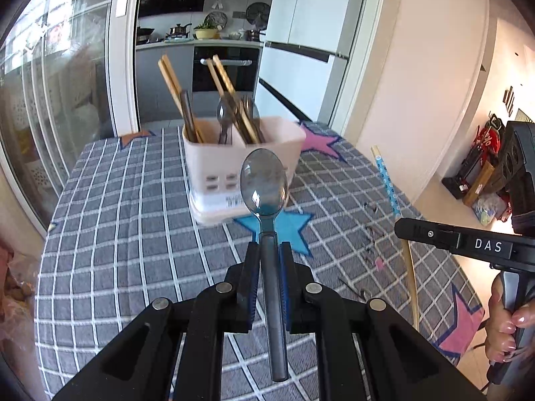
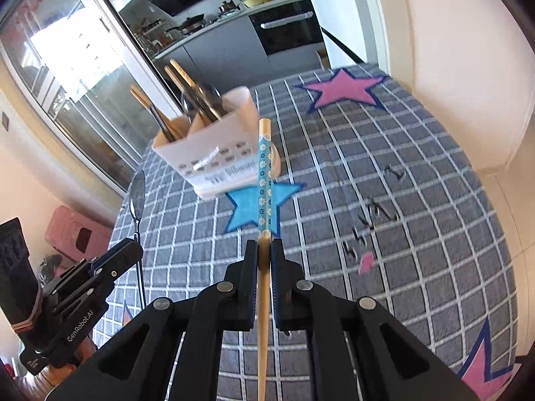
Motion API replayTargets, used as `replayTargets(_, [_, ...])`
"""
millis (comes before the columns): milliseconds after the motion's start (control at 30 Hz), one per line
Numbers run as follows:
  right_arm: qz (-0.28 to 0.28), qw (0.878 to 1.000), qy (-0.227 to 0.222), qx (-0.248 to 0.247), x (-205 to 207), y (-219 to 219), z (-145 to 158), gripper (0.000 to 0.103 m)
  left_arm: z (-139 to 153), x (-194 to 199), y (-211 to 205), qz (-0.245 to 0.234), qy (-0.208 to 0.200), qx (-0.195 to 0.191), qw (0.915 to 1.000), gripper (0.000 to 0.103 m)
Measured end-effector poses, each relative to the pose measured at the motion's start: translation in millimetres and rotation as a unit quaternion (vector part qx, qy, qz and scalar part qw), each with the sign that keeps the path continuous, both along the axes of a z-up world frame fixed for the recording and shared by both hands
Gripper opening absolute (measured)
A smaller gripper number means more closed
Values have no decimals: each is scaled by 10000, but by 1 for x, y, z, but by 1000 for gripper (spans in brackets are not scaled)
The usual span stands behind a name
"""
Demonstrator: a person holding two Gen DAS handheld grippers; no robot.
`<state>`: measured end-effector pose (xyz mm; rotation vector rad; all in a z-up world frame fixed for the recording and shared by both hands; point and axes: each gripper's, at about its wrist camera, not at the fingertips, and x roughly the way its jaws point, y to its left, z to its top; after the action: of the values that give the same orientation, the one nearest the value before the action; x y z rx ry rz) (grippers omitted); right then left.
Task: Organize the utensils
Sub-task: 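Lift the chopstick and spoon with both tools and lower them into the holder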
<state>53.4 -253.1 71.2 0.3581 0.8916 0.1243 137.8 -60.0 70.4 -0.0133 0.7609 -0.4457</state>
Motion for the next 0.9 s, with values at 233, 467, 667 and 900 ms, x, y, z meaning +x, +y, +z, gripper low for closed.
replayTargets(233, [84, 9995, -301, 76, 33, 0, 31, 8, 36, 39, 3, 99, -359, -106, 9992, 43])
replayTargets(467, [115, 9973, -685, 227, 79, 2, 61, 8, 67, 90, 7, 281, -737, -267, 9965, 43])
replayTargets(667, [202, 9956, -874, 252, 121, 11, 76, 8, 78, 129, 11, 461, -858, -429, 9943, 43])
replayTargets(900, [87, 9925, -1195, 224, 166, 16, 85, 8, 76, 162, 2, 564, -1158, -459, 9906, 43])
